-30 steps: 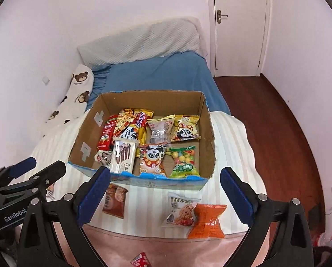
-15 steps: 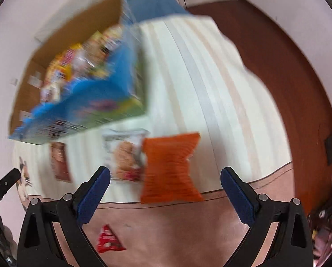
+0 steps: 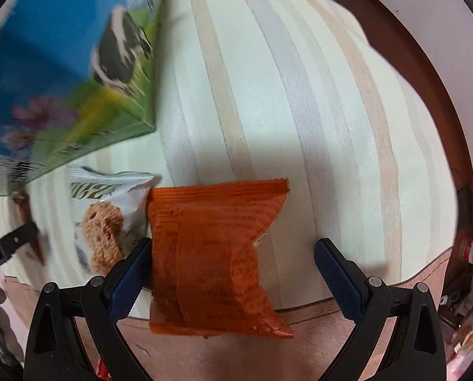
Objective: Organize snacks
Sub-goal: 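Grasp the brown shrimp cracker packet with the left tool while the right grasps the orange chip bag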
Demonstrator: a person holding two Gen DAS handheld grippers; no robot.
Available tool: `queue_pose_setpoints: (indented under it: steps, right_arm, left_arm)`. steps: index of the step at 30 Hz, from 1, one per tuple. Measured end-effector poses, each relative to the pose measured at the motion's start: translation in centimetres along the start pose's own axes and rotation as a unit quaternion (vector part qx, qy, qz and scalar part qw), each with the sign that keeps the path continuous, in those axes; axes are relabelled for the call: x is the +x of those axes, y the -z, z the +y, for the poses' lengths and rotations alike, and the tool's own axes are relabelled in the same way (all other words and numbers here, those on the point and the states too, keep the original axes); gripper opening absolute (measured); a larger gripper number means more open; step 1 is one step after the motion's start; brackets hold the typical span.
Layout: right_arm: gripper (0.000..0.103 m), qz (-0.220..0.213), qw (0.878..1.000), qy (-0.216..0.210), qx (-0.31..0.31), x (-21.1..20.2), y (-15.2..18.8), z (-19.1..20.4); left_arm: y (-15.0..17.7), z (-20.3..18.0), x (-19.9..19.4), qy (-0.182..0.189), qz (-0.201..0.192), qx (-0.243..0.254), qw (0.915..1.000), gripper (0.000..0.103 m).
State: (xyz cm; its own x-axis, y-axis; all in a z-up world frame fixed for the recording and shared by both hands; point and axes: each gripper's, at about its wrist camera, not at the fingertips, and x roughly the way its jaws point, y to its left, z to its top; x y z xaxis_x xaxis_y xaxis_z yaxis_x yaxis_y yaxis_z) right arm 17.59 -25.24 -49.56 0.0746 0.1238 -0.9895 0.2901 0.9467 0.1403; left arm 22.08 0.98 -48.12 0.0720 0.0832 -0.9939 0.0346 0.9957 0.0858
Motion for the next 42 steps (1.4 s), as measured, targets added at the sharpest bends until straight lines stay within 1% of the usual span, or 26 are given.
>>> queue_pose_setpoints:
  steps: [2, 4, 5, 6, 7, 8, 11, 14, 19, 21, 22, 23, 24, 26, 29, 30, 31, 32, 33, 34, 36, 37, 39, 40, 42]
  right_arm:
    - [0.102, 0.022, 0.999, 0.015, -0.017, 1.2, -0.2, 0.3]
    - [0.1, 0.028, 0.999, 0.033, -0.032, 1.6, -0.1, 0.7]
    - [0.091, 0.026, 0.998, 0.038, -0.036, 1.4, 0.0, 0.9]
    - [0.084, 0.021, 0.998, 0.037, -0.04, 1.2, 0.2, 1.2]
    - [0.065, 0.013, 0.998, 0.035, -0.044, 0.7, 0.5, 1.5]
    - [0.058, 0.007, 0.998, 0.036, -0.047, 0.3, 0.8, 1.8]
    - [0.056, -0.003, 0.998, 0.039, -0.053, -0.3, 1.9, 2.6]
    - [0.056, 0.0, 0.998, 0.031, -0.054, -0.6, 3.7, 3.0]
    - [0.056, 0.026, 0.998, 0.009, -0.061, -0.4, 8.0, 3.7]
    - [0.058, 0.043, 0.997, 0.008, -0.07, 0.2, 9.1, 4.1]
    - [0.064, 0.047, 0.997, 0.005, -0.067, 0.3, 9.6, 4.1]
    - [0.071, 0.047, 0.997, -0.004, -0.06, 0.4, 9.7, 3.9]
    - [0.073, 0.049, 0.997, -0.016, -0.05, 0.4, 9.7, 3.7]
    - [0.073, 0.049, 0.998, -0.025, -0.033, 0.2, 9.0, 3.4]
    - [0.072, 0.061, 0.997, -0.016, -0.042, -0.2, 7.7, 2.5]
    - [0.069, 0.061, 0.997, -0.009, -0.054, -0.2, 7.6, 2.7]
    - [0.059, 0.058, 0.996, 0.006, -0.069, 0.3, 7.7, 3.7]
    - [0.055, 0.056, 0.995, 0.018, -0.08, 0.4, 8.0, 4.0]
    - [0.055, 0.052, 0.994, 0.02, -0.089, 0.4, 8.2, 4.1]
    - [0.053, 0.052, 0.994, 0.015, -0.091, 0.2, 8.5, 4.0]
    - [0.052, 0.057, 0.994, 0.003, -0.09, -0.2, 9.6, 3.8]
    - [0.052, 0.059, 0.994, -0.007, -0.088, -0.7, 9.9, 3.5]
    - [0.052, 0.061, 0.994, -0.032, -0.08, -2.2, 10.8, 3.1]
    - [0.052, 0.06, 0.994, -0.042, -0.078, -2.9, 10.9, 3.0]
    - [0.052, 0.052, 0.994, -0.065, -0.076, -4.6, 11.5, 3.5]
  left_arm:
    - [-0.1, 0.1, -0.1, 0.006, -0.008, 0.003, 0.9999, 0.095]
    - [0.1, 0.2, -0.1, 0.016, -0.012, 0.004, 0.9998, 0.073]
    - [0.2, 0.3, -0.2, 0.02, -0.014, 0.005, 0.9997, 0.068]
    - [0.4, 0.3, -0.3, 0.021, -0.017, 0.008, 0.9996, 0.059]
    - [0.7, 0.3, -0.4, 0.023, -0.02, 0.011, 0.9995, 0.054]
    - [0.9, 0.4, -0.5, 0.023, -0.022, 0.012, 0.9994, 0.054]
    - [2.3, 1.0, -0.5, 0.033, -0.016, 0.007, 0.9993, 0.054]
    - [4.7, 1.5, -0.2, 0.04, 0.006, 0.012, 0.9991, 0.054]
    - [9.1, 2.2, 0.5, 0.055, 0.049, 0.03, 0.9968, 0.054]
    - [9.9, 2.1, 1.2, 0.064, 0.064, 0.03, 0.9954, 0.056]
    - [10.1, 2.1, 1.8, 0.07, 0.075, 0.024, 0.9944, 0.058]
    - [10.1, 2.2, 2.6, 0.077, 0.087, 0.015, 0.9931, 0.059]
    - [9.9, 2.2, 2.8, 0.078, 0.089, 0.011, 0.9929, 0.059]
    - [9.3, 2.7, 3.3, 0.083, 0.09, 0.0, 0.9924, 0.06]
    - [9.2, 3.2, 3.4, 0.09, 0.086, -0.01, 0.9922, 0.06]
    - [9.8, 4.1, 3.3, 0.088, 0.083, -0.01, 0.9926, 0.057]
    - [9.9, 4.1, 3.2, 0.081, 0.081, -0.007, 0.9933, 0.053]
    - [10.1, 4.3, 2.9, 0.071, 0.081, -0.001, 0.9942, 0.053]
    - [10.4, 4.5, 2.6, 0.067, 0.081, 0.006, 0.9944, 0.053]
    - [10.6, 3.8, 2.2, 0.07, 0.082, 0.01, 0.9942, 0.053]
    - [10.6, 3.8, 1.5, 0.075, 0.079, 0.014, 0.994, 0.053]
    - [10.1, 3.8, 1.1, 0.078, 0.077, 0.02, 0.9938, 0.053]
    - [9.7, 3.7, -0.4, 0.088, 0.068, 0.029, 0.9933, 0.053]
    - [9.8, 2.5, -1.1, 0.093, 0.063, 0.034, 0.9931, 0.053]
    - [9.2, 2.4, -3.1, 0.105, 0.044, 0.043, 0.9925, 0.053]
